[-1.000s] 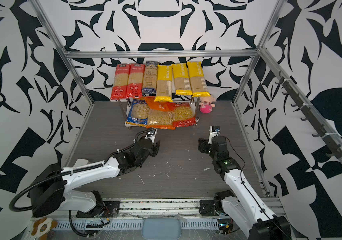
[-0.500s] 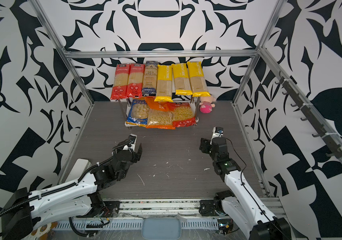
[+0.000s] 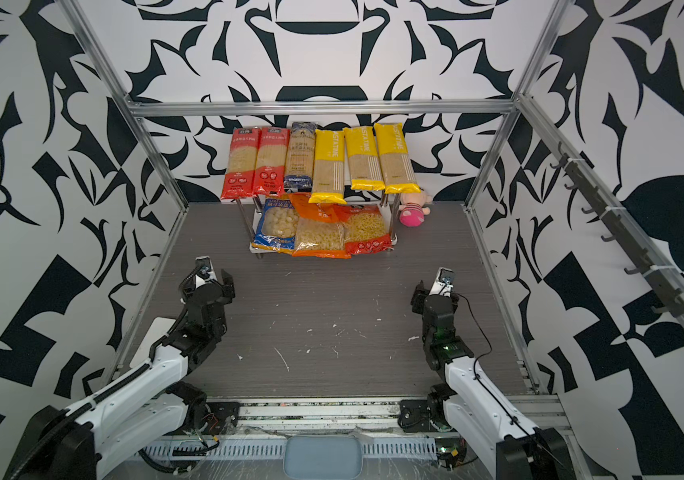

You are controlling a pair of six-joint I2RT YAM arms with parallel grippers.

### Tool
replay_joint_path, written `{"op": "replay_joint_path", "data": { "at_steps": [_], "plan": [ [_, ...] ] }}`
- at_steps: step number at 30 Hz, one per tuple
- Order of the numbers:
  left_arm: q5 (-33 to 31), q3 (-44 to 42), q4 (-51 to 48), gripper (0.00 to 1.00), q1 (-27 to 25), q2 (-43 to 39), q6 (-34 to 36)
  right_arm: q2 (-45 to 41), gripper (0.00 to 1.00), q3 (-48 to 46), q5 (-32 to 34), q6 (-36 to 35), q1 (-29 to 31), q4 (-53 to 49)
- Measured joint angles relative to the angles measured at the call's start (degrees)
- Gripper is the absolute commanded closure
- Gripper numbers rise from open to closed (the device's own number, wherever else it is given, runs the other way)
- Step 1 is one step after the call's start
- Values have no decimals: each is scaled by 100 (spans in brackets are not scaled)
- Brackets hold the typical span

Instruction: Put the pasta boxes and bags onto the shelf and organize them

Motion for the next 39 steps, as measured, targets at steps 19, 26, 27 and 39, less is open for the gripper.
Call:
{"op": "replay_joint_path", "data": {
  "at_steps": [19, 26, 27, 39],
  "plan": [
    [1716, -483, 3014, 18, 1827, 2697, -133, 3595, 17, -131, 612, -903, -173, 3696],
    [2061, -380, 3257, 17, 1893, 3008, -118, 3832, 13, 212, 83, -944, -426, 3832],
    [2098, -343, 3257, 16, 1915, 3008, -125, 3952, 13, 260, 24, -979, -439, 3860],
    [2524, -72, 3075, 1, 2234, 3259, -343, 4052, 0, 415, -243, -981, -496, 3532]
  ]
}}
